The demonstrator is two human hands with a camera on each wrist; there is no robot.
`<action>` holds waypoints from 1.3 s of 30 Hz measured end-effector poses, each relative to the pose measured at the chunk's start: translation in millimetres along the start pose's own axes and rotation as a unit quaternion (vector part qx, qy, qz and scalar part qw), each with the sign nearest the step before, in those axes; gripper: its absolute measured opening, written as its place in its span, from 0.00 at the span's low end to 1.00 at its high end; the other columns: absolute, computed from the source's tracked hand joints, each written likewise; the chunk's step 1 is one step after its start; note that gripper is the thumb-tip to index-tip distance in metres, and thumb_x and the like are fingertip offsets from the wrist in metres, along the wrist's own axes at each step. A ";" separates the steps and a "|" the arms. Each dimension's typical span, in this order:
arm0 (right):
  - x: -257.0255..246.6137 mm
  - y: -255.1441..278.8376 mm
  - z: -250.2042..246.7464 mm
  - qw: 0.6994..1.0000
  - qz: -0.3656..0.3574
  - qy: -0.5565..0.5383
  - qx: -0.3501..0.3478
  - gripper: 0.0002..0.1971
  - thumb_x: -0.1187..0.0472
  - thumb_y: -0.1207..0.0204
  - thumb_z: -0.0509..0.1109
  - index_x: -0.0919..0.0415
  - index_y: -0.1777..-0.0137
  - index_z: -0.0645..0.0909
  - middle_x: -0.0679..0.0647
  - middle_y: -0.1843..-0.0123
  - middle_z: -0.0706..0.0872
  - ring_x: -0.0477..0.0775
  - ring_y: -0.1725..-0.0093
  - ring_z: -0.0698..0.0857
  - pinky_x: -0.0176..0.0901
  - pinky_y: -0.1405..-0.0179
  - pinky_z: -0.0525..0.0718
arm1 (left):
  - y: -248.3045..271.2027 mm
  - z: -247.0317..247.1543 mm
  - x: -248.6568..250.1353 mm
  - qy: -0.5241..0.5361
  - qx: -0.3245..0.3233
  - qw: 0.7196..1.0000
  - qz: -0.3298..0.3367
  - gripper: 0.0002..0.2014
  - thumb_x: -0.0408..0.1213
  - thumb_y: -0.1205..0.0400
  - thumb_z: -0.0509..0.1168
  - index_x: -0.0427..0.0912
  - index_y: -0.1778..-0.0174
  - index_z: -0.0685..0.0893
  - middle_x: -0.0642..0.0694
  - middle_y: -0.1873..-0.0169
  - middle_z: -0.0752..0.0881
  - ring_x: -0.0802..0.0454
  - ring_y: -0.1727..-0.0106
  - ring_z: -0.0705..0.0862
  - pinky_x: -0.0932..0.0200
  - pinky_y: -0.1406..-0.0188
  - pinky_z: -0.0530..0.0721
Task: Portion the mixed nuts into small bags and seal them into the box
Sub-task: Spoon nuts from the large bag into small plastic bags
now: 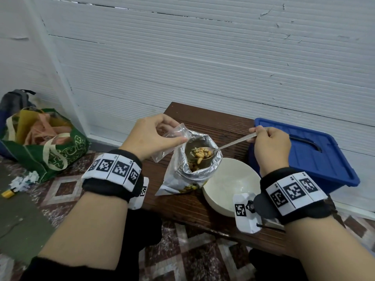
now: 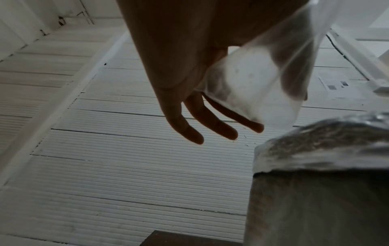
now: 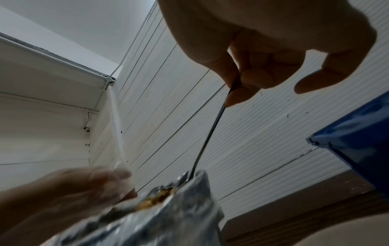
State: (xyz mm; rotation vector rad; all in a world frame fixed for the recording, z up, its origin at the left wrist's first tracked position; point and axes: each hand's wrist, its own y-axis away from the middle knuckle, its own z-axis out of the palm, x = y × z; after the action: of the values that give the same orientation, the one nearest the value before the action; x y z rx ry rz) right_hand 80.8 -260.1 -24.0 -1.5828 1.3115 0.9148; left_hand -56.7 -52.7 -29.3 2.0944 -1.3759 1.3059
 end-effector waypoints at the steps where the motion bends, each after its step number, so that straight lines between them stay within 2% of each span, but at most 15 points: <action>1: -1.6 -2.7 -3.0 1.000 0.000 -0.004 0.006 0.17 0.60 0.15 0.58 0.57 0.63 0.84 0.48 0.67 0.85 0.40 0.65 0.77 0.32 0.60 0.74 | 0.3 0.2 0.7 -0.011 -0.009 1.000 0.001 0.18 0.50 0.36 0.81 0.52 0.53 0.86 0.58 0.59 0.90 0.65 0.49 0.85 0.67 0.45 0.77; 3: -4.4 -8.0 -8.4 1.000 0.001 -0.007 0.018 0.18 0.61 0.15 0.59 0.54 0.66 0.83 0.47 0.69 0.84 0.41 0.66 0.76 0.41 0.54 0.75 | 1.7 0.7 2.6 -0.025 -0.025 0.999 0.005 0.17 0.51 0.35 0.80 0.54 0.53 0.87 0.59 0.60 0.89 0.66 0.50 0.84 0.67 0.46 0.77; 5: -8.1 -12.0 -12.8 1.000 -0.003 -0.011 0.026 0.18 0.61 0.16 0.59 0.54 0.67 0.84 0.45 0.71 0.82 0.42 0.67 0.74 0.44 0.54 0.75 | 3.1 2.0 5.0 -0.030 -0.036 0.999 0.012 0.17 0.51 0.35 0.80 0.55 0.53 0.87 0.60 0.59 0.89 0.68 0.52 0.84 0.70 0.51 0.78; 10: -16.4 -17.9 -14.7 1.000 -0.014 -0.023 0.016 0.17 0.61 0.16 0.59 0.60 0.63 0.85 0.45 0.69 0.83 0.40 0.68 0.76 0.39 0.57 0.74 | 2.8 8.1 8.5 -0.033 -0.063 0.997 0.024 0.17 0.49 0.34 0.80 0.56 0.50 0.88 0.62 0.56 0.88 0.70 0.51 0.84 0.67 0.45 0.81; 15: -21.0 -18.7 -7.3 0.999 -0.030 -0.024 -0.003 0.20 0.61 0.16 0.59 0.52 0.70 0.82 0.48 0.71 0.84 0.43 0.72 0.73 0.38 0.66 0.71 | 0.5 14.4 11.1 -0.057 -0.077 0.995 0.034 0.20 0.50 0.34 0.80 0.55 0.47 0.88 0.64 0.54 0.87 0.70 0.48 0.82 0.74 0.49 0.76; 19: -24.0 -16.8 -0.8 0.999 -0.033 -0.007 -0.027 0.17 0.61 0.16 0.59 0.57 0.63 0.85 0.44 0.78 0.80 0.42 0.72 0.72 0.36 0.69 0.70 | -2.0 17.5 12.8 -0.069 -0.079 0.994 0.032 0.21 0.51 0.34 0.80 0.53 0.45 0.88 0.64 0.53 0.87 0.71 0.48 0.82 0.76 0.50 0.76; 22: -25.7 -15.9 3.8 0.999 -0.030 -0.016 -0.035 0.16 0.62 0.16 0.59 0.57 0.62 0.86 0.45 0.75 0.82 0.41 0.70 0.77 0.36 0.64 0.73 | -2.8 19.1 14.2 -0.074 -0.085 0.993 0.029 0.23 0.50 0.35 0.81 0.52 0.44 0.88 0.61 0.51 0.88 0.68 0.47 0.83 0.69 0.45 0.80; 25: -27.0 -15.2 7.7 0.998 -0.028 -0.026 -0.039 0.16 0.61 0.16 0.60 0.55 0.63 0.85 0.48 0.72 0.83 0.40 0.66 0.79 0.31 0.62 0.73 | -2.8 20.8 15.9 -0.089 -0.086 0.992 0.030 0.26 0.51 0.37 0.81 0.53 0.43 0.88 0.63 0.50 0.86 0.67 0.45 0.81 0.65 0.41 0.78; 28: -28.5 -14.3 10.5 0.998 -0.033 -0.040 -0.048 0.16 0.60 0.16 0.60 0.54 0.62 0.85 0.48 0.72 0.84 0.41 0.68 0.78 0.37 0.58 0.75 | -3.6 22.0 15.8 -0.118 -0.088 0.989 0.029 0.29 0.55 0.40 0.82 0.57 0.43 0.86 0.62 0.49 0.83 0.62 0.42 0.79 0.60 0.38 0.75; 31: -31.2 -10.2 12.7 0.996 -0.056 -0.049 -0.056 0.16 0.59 0.15 0.60 0.52 0.62 0.84 0.47 0.70 0.85 0.40 0.64 0.81 0.39 0.54 0.74 | -4.4 23.1 15.6 -0.133 -0.090 0.986 0.042 0.30 0.58 0.42 0.82 0.61 0.44 0.84 0.66 0.51 0.80 0.58 0.38 0.77 0.47 0.29 0.73; 33: -32.7 -6.2 14.1 0.993 -0.083 -0.060 -0.056 0.15 0.59 0.15 0.60 0.53 0.60 0.85 0.46 0.69 0.86 0.42 0.62 0.83 0.38 0.53 0.75 | -4.5 24.4 15.9 -0.134 -0.088 0.986 0.051 0.29 0.58 0.41 0.81 0.61 0.43 0.84 0.69 0.53 0.78 0.59 0.39 0.77 0.45 0.29 0.72; 35: -33.3 -1.3 14.3 0.989 -0.117 -0.071 -0.062 0.13 0.58 0.15 0.61 0.51 0.58 0.85 0.47 0.69 0.86 0.44 0.63 0.82 0.40 0.54 0.76 | -4.0 25.9 16.3 -0.128 -0.079 0.987 0.062 0.26 0.57 0.38 0.80 0.60 0.44 0.84 0.69 0.55 0.79 0.59 0.41 0.79 0.45 0.30 0.74; 37: -35.2 4.0 12.5 0.982 -0.151 -0.090 -0.072 0.12 0.57 0.15 0.61 0.49 0.56 0.85 0.47 0.67 0.86 0.42 0.67 0.79 0.40 0.59 0.76 | -3.2 26.7 16.2 -0.107 -0.063 0.990 0.070 0.21 0.55 0.34 0.79 0.58 0.46 0.86 0.68 0.56 0.82 0.61 0.46 0.82 0.47 0.35 0.78; 39: -38.7 8.4 9.3 0.972 -0.189 -0.116 -0.078 0.11 0.58 0.15 0.61 0.51 0.55 0.85 0.47 0.65 0.86 0.38 0.67 0.79 0.35 0.61 0.76 | -2.9 26.6 15.1 -0.065 -0.036 0.995 0.069 0.17 0.52 0.32 0.78 0.55 0.49 0.86 0.65 0.59 0.85 0.66 0.52 0.84 0.61 0.43 0.82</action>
State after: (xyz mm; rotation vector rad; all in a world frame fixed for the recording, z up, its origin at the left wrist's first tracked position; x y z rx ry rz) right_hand 65.5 -238.5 6.9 -1.7111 0.7565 0.9440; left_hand -38.7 -77.6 -30.5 2.1004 -1.6230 1.1683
